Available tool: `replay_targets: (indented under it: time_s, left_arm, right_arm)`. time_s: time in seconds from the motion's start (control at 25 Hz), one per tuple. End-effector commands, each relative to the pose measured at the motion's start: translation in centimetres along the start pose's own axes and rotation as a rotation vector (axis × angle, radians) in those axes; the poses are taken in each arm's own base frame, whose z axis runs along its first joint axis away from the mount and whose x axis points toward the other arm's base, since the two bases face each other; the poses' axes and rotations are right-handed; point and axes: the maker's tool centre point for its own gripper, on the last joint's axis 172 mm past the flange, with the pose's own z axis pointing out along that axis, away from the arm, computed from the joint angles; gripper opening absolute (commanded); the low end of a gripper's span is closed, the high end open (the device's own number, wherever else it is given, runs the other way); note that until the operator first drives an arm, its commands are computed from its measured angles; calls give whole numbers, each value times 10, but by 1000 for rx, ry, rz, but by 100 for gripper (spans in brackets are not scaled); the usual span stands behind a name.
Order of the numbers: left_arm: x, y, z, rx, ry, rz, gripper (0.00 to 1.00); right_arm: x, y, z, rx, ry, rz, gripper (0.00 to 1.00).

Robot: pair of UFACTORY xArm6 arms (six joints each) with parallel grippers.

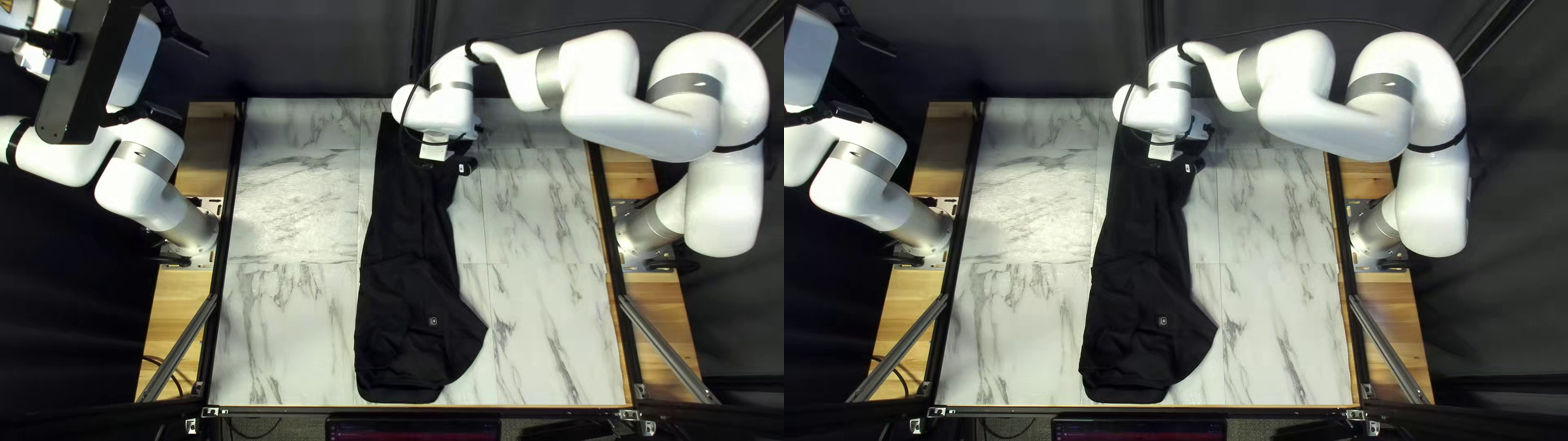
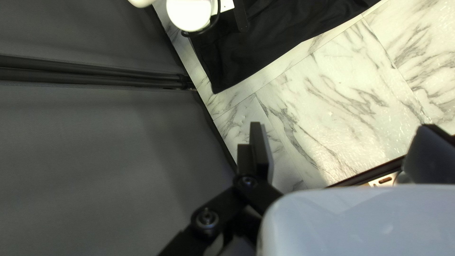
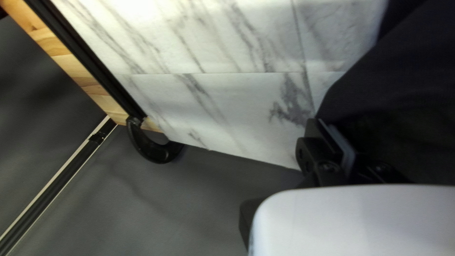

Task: Fold t-shirt

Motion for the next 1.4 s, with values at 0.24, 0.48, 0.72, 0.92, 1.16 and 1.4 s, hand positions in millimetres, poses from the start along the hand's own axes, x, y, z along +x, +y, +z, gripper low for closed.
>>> replay_targets:
  time_s: [0.24,0.48,0.72,0.92,1.16,1.4]
  left_arm:
    - [0,0,0,0,0,0,100]
    - [0,0,0,0,0,0,100]
    - [0,0,0,0,0,0,100]
    - [0,0,0,0,0,0,100]
    - [0,0,0,0,0,0,100]
    - [0,0,0,0,0,0,100]
  right_arm:
    - [-15,27,-40,-80,3,53,2]
    - [-27,56,-61,-158,9,111,0]
    - [-29,76,-84,-253,18,174,0]
    - [-30,93,-96,-315,18,217,0]
    - [-26,122,-85,-346,34,257,0]
    - [-18,144,-78,-360,43,283,0]
